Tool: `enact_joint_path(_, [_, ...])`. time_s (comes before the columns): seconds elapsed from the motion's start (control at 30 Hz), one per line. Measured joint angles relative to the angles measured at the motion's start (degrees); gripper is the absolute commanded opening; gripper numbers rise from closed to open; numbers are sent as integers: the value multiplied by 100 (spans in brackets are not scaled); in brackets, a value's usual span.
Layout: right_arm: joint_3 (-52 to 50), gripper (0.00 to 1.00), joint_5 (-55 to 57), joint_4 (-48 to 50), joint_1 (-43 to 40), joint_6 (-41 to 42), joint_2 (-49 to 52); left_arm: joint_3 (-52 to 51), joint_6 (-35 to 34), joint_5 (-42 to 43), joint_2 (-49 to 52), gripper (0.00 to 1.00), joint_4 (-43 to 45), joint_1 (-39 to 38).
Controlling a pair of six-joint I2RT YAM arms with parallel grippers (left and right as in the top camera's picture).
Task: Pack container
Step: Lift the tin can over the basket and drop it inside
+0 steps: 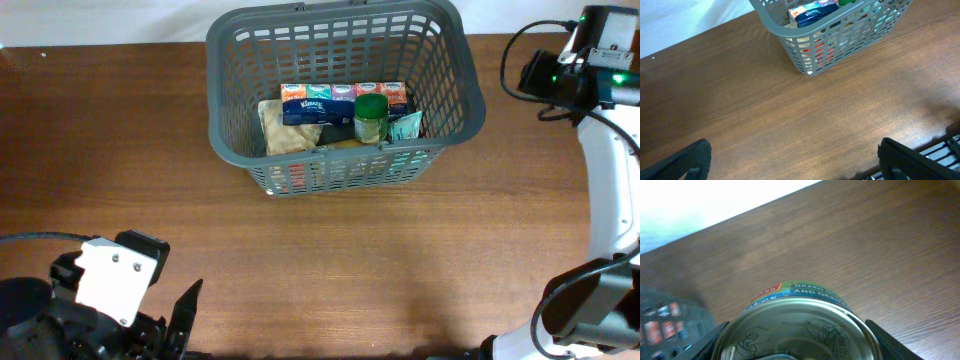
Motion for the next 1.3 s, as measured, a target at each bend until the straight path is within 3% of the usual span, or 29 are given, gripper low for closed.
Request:
enact_joint_path(0.27, [1021,53,-811,-520,240,0,2,0,0,0,0,99,0,0])
enact_joint_path(0.53, [2424,54,-1078,-557,1572,0,0,0,0,0,0,99,0,0])
enact_joint_path(0.83, [2492,54,-1156,-1038,2837,-4,367,0,0,0,0,99,0,0])
enact_joint_path(1.1, [2479,54,-1152,-1314,3136,-2,1829,0,0,0,0,99,-2,0])
enact_joint_path(1.3, [2472,54,-1150,-1434,3270,-4,2131,0,2,0,0,99,-2,0])
